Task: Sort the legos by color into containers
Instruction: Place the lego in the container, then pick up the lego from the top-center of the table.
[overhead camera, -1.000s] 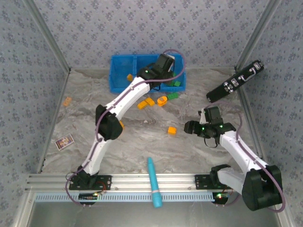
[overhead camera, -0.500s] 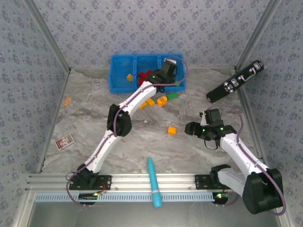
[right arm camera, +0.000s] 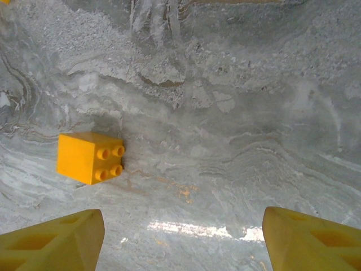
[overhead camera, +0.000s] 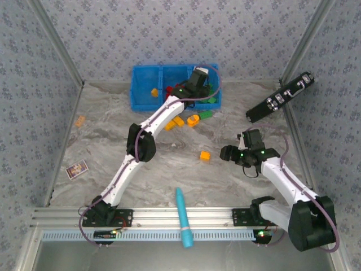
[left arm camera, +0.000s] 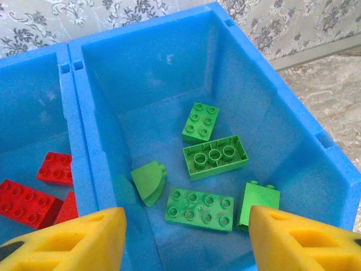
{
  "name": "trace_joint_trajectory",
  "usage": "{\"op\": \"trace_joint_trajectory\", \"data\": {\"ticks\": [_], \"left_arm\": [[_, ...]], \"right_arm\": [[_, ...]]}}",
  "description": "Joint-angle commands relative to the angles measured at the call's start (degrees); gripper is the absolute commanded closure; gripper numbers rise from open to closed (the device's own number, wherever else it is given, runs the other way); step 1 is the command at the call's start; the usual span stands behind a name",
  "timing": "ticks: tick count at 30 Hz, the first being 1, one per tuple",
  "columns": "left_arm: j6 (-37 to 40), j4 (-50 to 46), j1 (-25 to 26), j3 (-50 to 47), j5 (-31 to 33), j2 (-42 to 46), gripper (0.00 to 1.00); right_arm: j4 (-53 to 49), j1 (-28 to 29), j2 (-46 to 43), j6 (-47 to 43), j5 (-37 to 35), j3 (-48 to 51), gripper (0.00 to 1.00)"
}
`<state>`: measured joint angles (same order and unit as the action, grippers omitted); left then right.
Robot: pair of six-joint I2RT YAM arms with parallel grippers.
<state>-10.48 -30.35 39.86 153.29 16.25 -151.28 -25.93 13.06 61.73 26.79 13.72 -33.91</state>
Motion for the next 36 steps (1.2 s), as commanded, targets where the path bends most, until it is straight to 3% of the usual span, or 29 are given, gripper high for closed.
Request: {"op": "trace_joint_trajectory", "data": {"ticks": [1,5,14,18,27,36], "left_arm": [[3.52,-3.60,-0.04,1.08,-0.44,5.58,0.39],[6.73,-4.51,-0.78,-7.17,0.32,14.48,0.38],[7.40,6.56,-6.66,-46.66,2.04,43.41,0.37],[6.46,7.04,-10.02,-58.39,2.67,53.57,0.37],[11.97,1.36,-14.33,-71.49,4.91,70.47,0.36],[14.23,8.66,-21.47,-86.48,0.40,87.22,0.30]], "right_arm": [[3.13,0.30,3.41,-0.70,-1.54,-3.00,0.24],[7.63,0.57,10.03,-3.65,-3.09,-9.59,0.24],[12.15,2.61,32.70,-8.77,-3.97,-28.41,0.24],[10.07,3.60,41.71,-6.72,-5.64,-38.10,0.24],[5.45,4.44,51.87,4.94,-9.71,-48.40,0.24],[-2.20,8.86,59.71,11.73,-20.04,-58.99,0.23]]}}
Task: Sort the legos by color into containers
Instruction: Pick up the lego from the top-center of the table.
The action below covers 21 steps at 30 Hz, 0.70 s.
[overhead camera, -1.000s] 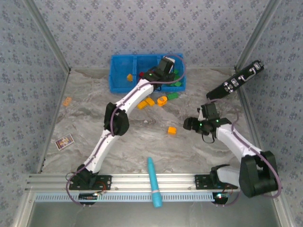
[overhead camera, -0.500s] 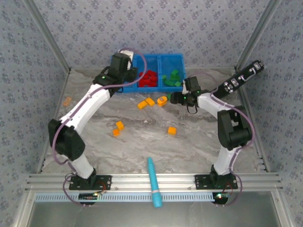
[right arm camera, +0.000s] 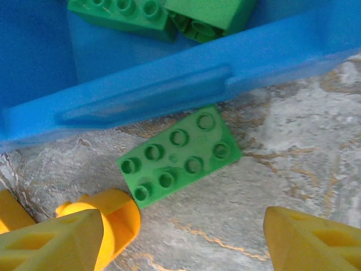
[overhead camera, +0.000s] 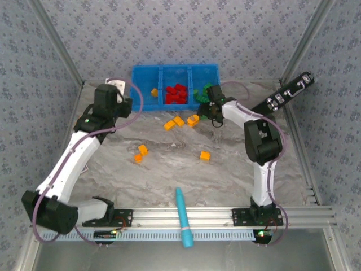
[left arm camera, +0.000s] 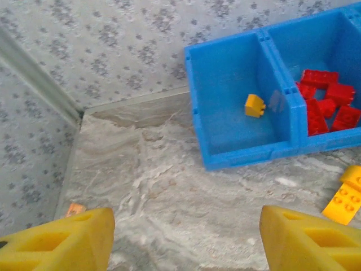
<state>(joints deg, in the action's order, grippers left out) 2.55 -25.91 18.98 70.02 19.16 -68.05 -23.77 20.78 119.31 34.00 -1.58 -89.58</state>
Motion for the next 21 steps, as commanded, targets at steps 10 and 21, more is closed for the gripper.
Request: {"op": "trace_joint_trajectory", "data": {"ticks": [10,21], "left_arm": [[0.38,8.94,-3.89,-8.79,-5.21,9.35,0.27],[-0.46,9.04,-5.45,-8.89,-6.56,8.38,0.27]], "right_arm": [[-10.39,1.46,8.93,8.14,-8.77,-12.12,0.21],[-13.66,0.63,15.00,8.82,-10.06,-17.25,0.21]]}}
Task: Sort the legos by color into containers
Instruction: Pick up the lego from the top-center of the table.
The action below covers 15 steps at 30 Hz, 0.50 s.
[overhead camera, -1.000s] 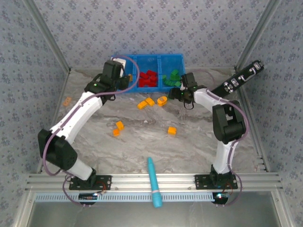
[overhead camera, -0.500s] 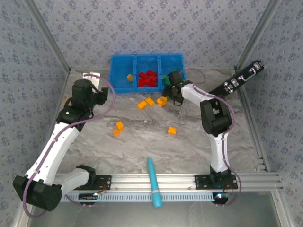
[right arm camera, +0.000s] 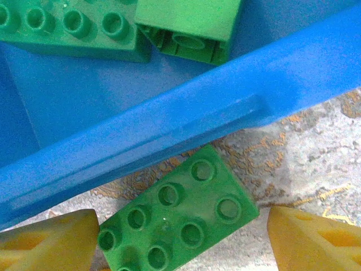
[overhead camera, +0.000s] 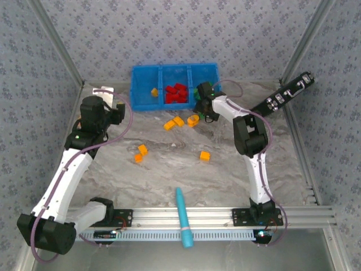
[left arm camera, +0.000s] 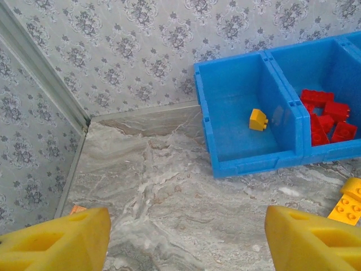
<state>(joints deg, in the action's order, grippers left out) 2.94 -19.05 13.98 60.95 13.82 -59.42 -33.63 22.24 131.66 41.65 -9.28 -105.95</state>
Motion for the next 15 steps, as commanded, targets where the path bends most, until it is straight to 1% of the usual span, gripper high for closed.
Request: {"op": "trace_joint_trajectory", "data": {"ticks": [1,6,9,15], "left_arm": [[-0.95,2.17,-0.52,0.28,-1.33,-0.42,0.27],[-1.04,2.09,-0.53,0.38,-1.67,-1.00,0.27],[-1.30,2.00,-0.53,0.31,-1.87,-1.05,0.27],[-1.62,2.33,-0.53,-0.13,-2.28,-0.87,0.27]], "right_arm": [[-3.96,-1.01,2.70,1.02,-2.54,-0.69,0.21],[-4.93,-1.34,1.43,-0.13,-3.71,1.19,0.30],[-4.81,-1.45,-0.26,-0.58,-4.58,3.96,0.33],[-3.22,-2.50,-3.13,-0.94,-5.12,8.77,0.46]]}}
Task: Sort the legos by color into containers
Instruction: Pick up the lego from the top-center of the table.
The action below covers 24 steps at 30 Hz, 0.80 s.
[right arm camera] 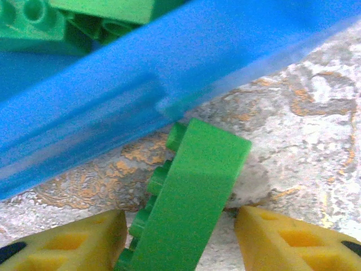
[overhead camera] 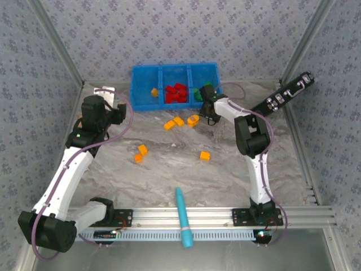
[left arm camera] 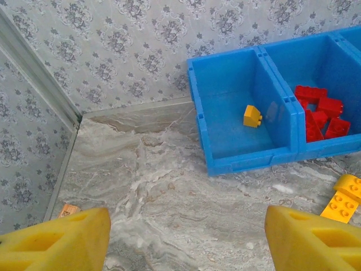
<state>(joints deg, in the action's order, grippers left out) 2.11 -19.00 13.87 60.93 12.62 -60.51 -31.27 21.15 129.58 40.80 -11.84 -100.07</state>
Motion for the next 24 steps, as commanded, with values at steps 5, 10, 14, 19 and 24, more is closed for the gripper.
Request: {"op": "trace_joint_trajectory", "data": {"ticks": [5,10,14,19,24], "left_arm": [[-0.82,2.35,-0.42,-0.26,-1.39,0.04,0.27],[-0.47,2.39,-0.40,-0.33,-1.41,-0.22,0.27],[-0.16,2.55,-0.42,-0.57,-1.79,-0.31,0.27],[0.05,2.74,-0.42,-0.73,-1.97,-0.99,0.27],[0.00,2.84,-0.42,-0.71,-2.33,-1.62,0.27]], "right_arm": [[-5.00,-2.17,-1.88,-1.19,-2.85,3.33,0.47],[-3.44,-2.77,-1.26,-4.02,-1.52,1.68,0.33],[-3.41,-3.15,0.09,-4.34,-1.39,0.02,0.33],[-1.87,-3.53,1.23,-4.38,-0.91,-0.51,0.43],[-1.63,-3.68,1.91,-6.75,-0.64,-0.88,0.55]]}}
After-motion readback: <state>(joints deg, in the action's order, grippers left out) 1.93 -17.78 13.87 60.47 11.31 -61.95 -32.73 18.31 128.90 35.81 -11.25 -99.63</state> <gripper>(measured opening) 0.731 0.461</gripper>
